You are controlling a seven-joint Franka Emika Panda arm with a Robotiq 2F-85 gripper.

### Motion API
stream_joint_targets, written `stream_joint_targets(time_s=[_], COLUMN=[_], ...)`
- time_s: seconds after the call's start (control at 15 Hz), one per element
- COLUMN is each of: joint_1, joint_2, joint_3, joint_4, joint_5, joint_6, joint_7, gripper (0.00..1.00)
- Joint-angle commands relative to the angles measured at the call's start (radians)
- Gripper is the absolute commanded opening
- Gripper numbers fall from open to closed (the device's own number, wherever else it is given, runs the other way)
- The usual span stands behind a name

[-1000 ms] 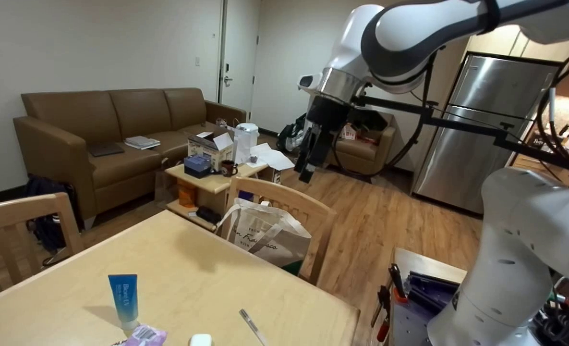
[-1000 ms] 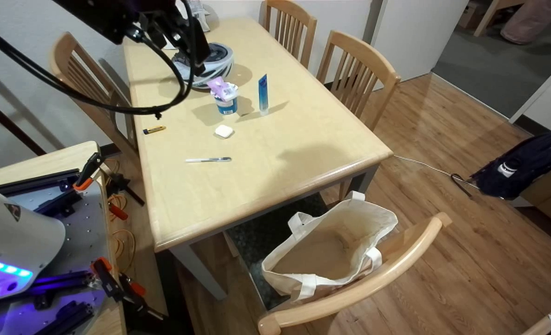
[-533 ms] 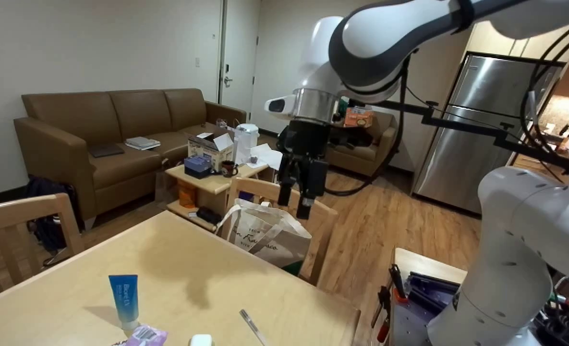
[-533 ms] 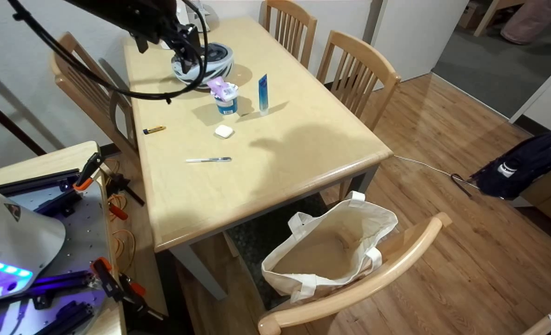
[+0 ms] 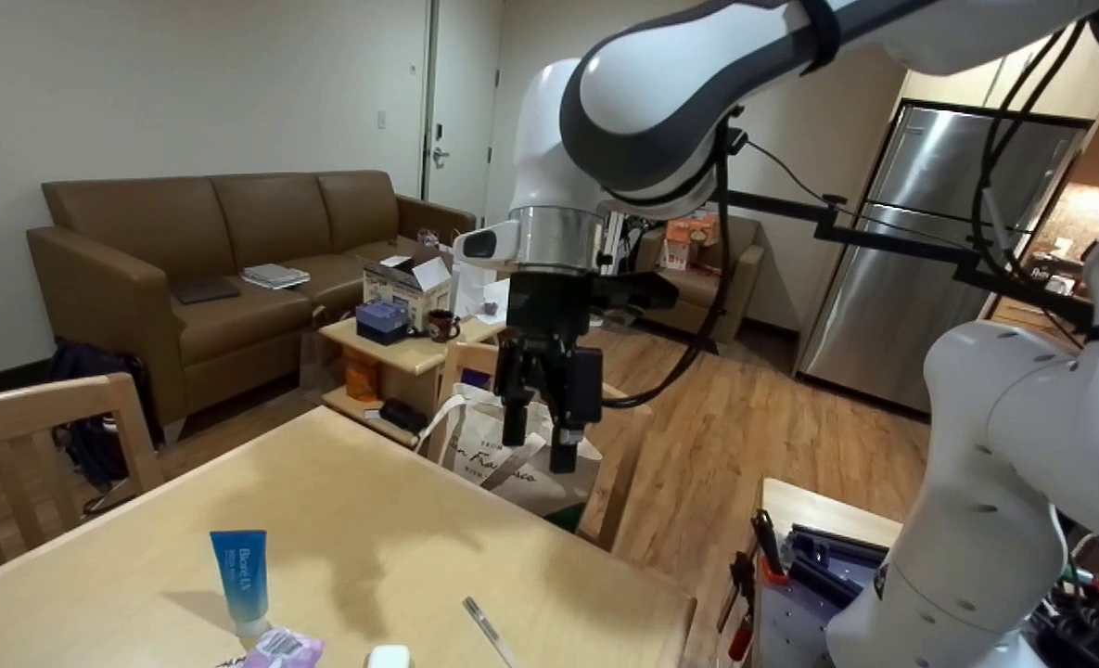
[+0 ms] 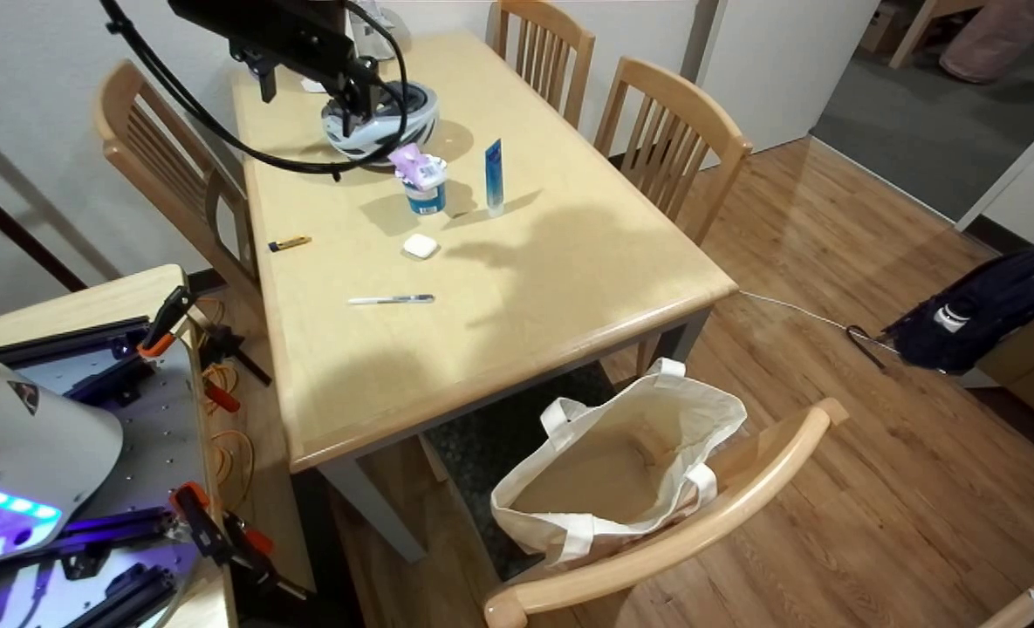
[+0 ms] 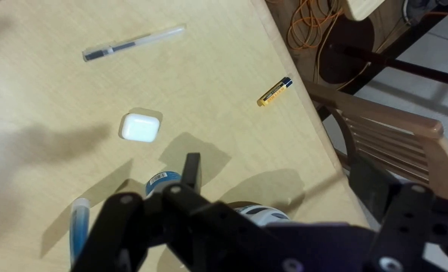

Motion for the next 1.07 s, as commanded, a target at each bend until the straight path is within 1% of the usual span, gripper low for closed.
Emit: stream_joint_targets(time_s=[0.0, 0.07, 0.13, 0.33, 0.4, 0.47, 0.53, 0.6, 0.73, 0.8, 0.87, 1.0], joint_1=[-0.058, -0.062, -0.06, -0.043, -0.064, -0.064, -0.047, -0.043, -0.041, -0.051, -0.045, -0.031], joint_2=[0.04, 0.042, 0.052, 0.083, 0.096, 0.108, 0.085, 0.098, 0.111, 0.131, 0.146, 0.191], joint_3=[0.113, 0.154, 0.183, 0.279, 0.334, 0.369, 0.314, 0.341, 0.361, 0.374, 0.384, 0.406], joint_4=[0.046, 0.037, 0.025, 0.007, 0.001, -0.015, 0.004, -0.002, -0.008, 0.016, 0.027, 0.045], joint_5=[-0.074, -0.109, -0.101, -0.172, -0.188, -0.193, -0.159, -0.168, -0.171, -0.29, -0.323, -0.373], joint_6=[-0.041, 0.0, 0.027, 0.093, 0.11, 0.131, 0.088, 0.104, 0.114, 0.064, 0.054, 0.042], joint_7=[0.11, 0.208, 0.286, 0.519, 0.595, 0.674, 0.555, 0.611, 0.65, 0.823, 0.879, 1.031], gripper=[1.0, 1.0, 1.0, 1.0, 1.0, 1.0, 1.0, 1.0, 1.0, 1.0, 1.0, 1.0])
